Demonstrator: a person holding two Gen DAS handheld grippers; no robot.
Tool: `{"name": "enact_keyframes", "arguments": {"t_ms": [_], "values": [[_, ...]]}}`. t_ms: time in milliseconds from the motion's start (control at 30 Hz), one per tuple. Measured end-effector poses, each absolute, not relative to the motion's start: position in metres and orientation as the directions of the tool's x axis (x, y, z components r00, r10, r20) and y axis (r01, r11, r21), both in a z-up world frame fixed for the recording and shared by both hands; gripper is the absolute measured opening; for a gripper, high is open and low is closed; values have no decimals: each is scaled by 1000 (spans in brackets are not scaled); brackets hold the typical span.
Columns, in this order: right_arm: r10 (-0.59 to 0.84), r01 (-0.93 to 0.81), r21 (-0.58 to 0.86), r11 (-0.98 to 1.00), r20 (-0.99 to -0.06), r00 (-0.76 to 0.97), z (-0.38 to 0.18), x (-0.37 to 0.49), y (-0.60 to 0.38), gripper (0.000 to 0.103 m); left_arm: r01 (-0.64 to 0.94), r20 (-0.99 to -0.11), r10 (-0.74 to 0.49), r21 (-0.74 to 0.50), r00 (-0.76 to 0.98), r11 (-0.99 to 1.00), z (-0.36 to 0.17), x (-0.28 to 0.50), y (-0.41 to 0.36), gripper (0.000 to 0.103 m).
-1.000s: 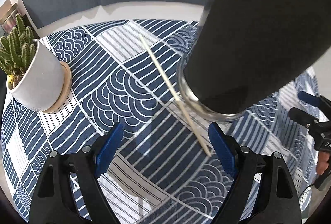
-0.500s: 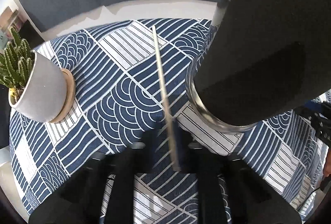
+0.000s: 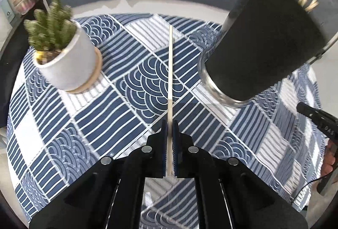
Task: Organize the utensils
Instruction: 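Lift the stick in the left tool and carry it over the cup, then open the left tool to drop the stick into the black cup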
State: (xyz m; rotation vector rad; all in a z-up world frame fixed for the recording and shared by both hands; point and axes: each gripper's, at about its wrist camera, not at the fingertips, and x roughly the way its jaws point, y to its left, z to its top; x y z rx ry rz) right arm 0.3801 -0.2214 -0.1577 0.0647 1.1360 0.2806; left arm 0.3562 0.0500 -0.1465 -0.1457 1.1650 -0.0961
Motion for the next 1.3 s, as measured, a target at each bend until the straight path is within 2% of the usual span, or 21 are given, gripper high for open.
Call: {"name": "enact_keyframes", "arguments": {"t_ms": [233, 367, 433, 633, 933, 1100, 1267, 1300], "values": [[255, -220, 166, 961, -842, 475, -105, 355, -202, 8, 39, -842, -242, -256, 483, 966, -89, 334, 75, 5], [256, -238, 148, 960, -811, 526, -72, 349, -193, 8, 85, -832, -292, -286, 471, 954, -60, 330, 75, 5], [281, -243, 173, 955, -790, 544, -59, 349, -191, 8, 123, -833, -356, -336, 424, 934, -54, 332, 73, 5], [430, -273, 333, 903, -716, 550, -20, 364, -190, 8, 206, -845, -395, -341, 361, 917, -21, 336, 50, 5], [469, -320, 347, 881, -725, 505, -11, 404, -179, 9, 284, -926, -335, -279, 176, 918, -17, 368, 8, 5], [581, -360, 458, 813, -690, 432, -21, 428, -182, 10, 302, -970, -229, -194, 85, 933, -16, 390, -2, 5], [600, -389, 464, 795, -693, 399, -29, 447, -178, 10, 312, -991, -132, -127, -6, 941, -11, 417, -12, 5], [594, -392, 455, 799, -698, 401, -30, 451, -177, 11, 315, -994, -106, -104, -12, 943, -8, 424, -15, 8]]}}
